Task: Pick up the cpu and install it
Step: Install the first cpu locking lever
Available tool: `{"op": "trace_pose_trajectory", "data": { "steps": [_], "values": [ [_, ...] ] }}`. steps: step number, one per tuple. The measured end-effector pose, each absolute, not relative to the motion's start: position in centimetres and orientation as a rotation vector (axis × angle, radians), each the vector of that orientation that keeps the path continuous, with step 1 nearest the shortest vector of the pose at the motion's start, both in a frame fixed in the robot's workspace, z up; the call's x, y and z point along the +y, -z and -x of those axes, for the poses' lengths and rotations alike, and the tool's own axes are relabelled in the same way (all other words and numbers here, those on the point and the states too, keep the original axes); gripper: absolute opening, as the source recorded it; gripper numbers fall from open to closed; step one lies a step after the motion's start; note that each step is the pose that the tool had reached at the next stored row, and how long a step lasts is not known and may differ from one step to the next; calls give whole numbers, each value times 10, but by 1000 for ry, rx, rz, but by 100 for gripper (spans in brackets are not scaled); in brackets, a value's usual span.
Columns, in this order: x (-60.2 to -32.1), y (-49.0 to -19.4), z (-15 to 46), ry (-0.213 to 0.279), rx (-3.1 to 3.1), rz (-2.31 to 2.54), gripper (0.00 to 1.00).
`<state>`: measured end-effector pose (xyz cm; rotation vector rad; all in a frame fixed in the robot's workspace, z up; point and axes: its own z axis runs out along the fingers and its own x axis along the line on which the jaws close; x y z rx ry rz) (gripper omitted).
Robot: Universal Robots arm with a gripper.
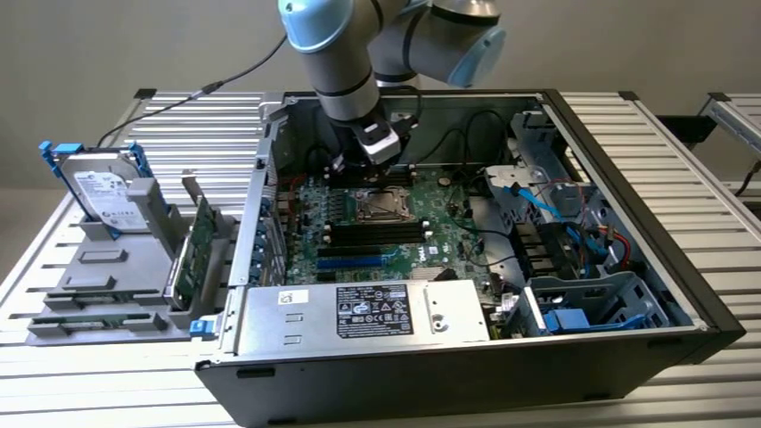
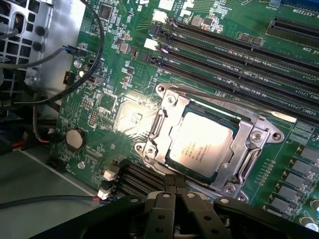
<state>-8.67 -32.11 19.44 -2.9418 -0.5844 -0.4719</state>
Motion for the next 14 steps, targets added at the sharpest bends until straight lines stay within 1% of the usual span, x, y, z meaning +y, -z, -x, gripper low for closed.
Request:
{"op": "trace_pose_trajectory", "data": {
  "steps": [14],
  "values": [
    [-322,-194,85,474,-574,2934,11]
  ]
}}
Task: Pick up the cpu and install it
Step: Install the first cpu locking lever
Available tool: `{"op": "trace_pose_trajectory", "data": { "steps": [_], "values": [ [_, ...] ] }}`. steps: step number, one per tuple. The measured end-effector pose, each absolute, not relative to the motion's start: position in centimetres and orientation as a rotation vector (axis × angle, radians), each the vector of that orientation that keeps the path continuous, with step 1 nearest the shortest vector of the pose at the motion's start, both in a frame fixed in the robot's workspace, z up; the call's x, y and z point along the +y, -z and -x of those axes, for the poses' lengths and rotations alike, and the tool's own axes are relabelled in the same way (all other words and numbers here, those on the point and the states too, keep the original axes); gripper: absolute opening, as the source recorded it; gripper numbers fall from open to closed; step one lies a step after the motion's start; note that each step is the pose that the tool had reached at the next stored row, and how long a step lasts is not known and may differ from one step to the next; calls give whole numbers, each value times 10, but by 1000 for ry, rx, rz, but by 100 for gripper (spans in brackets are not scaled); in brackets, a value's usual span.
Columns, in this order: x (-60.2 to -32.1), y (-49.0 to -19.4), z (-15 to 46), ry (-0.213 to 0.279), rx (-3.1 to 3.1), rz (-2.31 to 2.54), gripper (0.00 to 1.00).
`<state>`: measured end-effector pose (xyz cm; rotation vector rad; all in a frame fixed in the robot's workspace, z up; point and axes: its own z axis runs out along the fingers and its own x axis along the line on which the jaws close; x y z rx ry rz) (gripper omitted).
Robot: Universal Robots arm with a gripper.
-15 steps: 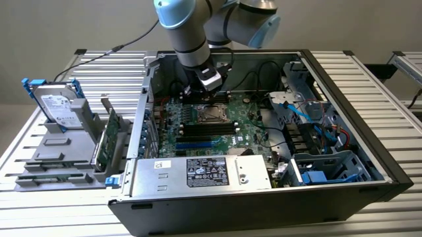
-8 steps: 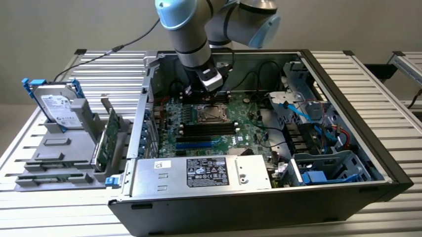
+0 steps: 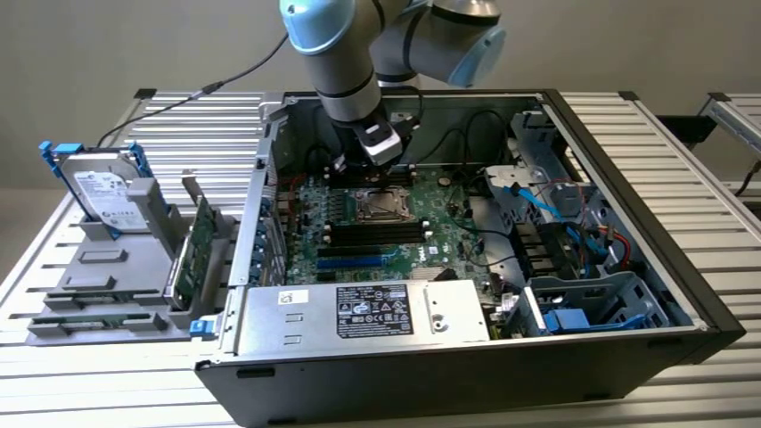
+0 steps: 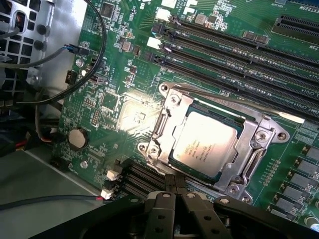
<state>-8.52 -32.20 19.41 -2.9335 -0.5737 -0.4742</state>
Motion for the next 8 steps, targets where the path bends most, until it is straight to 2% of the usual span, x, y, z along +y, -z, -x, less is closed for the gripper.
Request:
{"op": "trace_pose_trajectory", "data": {
  "steps": [8],
  "values": [
    [-322,-194,85,477,-542,2943,11]
  ]
}}
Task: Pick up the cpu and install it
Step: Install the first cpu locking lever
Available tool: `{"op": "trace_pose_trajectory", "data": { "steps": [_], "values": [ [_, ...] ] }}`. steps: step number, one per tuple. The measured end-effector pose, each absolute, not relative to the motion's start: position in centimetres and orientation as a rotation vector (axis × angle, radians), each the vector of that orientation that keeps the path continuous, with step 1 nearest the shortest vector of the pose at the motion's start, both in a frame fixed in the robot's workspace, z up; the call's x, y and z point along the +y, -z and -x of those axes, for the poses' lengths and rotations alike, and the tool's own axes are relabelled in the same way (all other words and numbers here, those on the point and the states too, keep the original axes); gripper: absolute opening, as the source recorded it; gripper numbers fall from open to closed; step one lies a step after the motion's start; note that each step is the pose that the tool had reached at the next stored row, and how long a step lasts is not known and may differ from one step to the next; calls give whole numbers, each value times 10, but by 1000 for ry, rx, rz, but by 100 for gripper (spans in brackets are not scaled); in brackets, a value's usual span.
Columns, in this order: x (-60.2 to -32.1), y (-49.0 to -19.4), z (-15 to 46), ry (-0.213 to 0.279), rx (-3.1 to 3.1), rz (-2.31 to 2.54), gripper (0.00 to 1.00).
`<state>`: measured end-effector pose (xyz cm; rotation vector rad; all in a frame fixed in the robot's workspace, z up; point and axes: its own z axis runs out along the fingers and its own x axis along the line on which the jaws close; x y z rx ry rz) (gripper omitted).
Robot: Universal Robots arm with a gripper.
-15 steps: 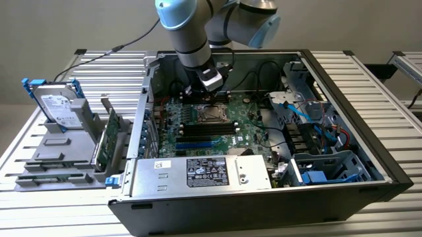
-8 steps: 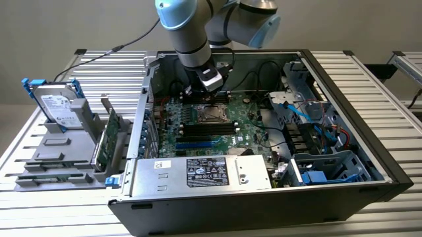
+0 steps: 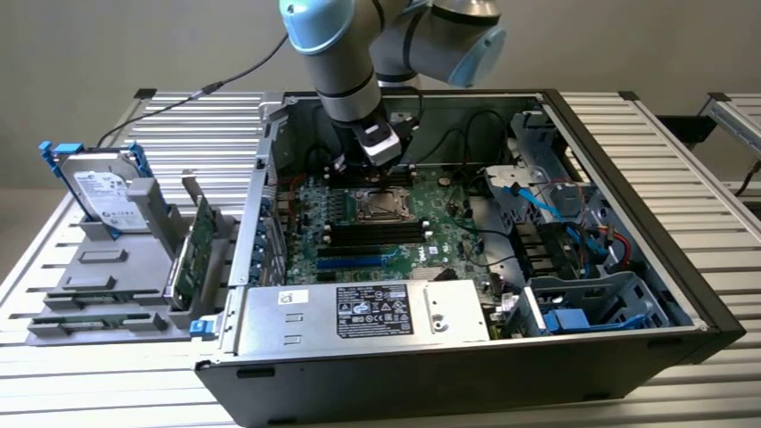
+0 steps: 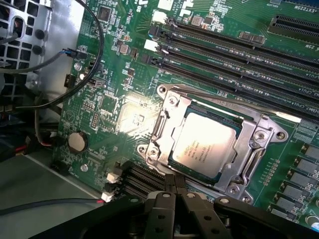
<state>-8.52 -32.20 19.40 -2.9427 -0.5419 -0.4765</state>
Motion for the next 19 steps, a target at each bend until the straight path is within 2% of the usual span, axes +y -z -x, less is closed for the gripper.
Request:
{"op": "trace_pose_trajectory", "data": {
  "steps": [19],
  "values": [
    [-322,-191,81,477,-529,2929,11]
  ]
}}
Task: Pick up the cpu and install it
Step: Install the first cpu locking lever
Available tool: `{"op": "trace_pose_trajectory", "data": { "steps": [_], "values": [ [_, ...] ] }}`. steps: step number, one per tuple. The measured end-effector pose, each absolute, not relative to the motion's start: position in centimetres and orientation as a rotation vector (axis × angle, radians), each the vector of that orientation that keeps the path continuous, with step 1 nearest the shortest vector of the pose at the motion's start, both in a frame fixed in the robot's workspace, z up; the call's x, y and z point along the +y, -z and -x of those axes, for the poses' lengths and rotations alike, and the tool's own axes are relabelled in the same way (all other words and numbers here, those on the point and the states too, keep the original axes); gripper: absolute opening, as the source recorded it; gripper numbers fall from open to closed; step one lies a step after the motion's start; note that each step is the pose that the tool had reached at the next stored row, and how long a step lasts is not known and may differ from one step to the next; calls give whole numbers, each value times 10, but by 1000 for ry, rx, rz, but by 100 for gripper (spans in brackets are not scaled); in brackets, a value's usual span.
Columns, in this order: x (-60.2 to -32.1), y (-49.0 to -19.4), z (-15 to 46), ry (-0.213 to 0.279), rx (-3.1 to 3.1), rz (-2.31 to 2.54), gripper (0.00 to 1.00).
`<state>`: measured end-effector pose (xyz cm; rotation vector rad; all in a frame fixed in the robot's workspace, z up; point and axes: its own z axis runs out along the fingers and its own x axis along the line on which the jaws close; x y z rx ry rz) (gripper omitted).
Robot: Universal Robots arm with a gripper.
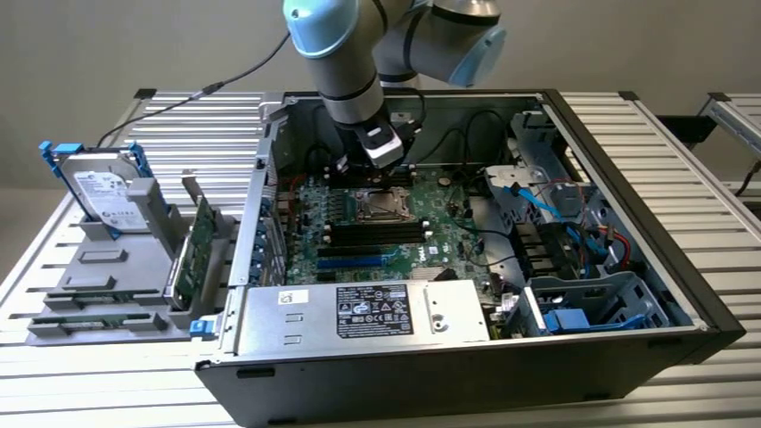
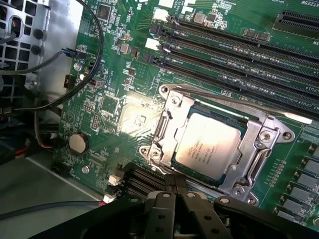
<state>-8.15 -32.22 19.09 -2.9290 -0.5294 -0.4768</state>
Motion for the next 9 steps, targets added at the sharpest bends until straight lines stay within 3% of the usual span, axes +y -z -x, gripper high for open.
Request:
{"op": "trace_pose_trajectory", "data": {
  "steps": [9],
  "values": [
    [-322,-202,81,465,-523,2922,11]
  ]
}}
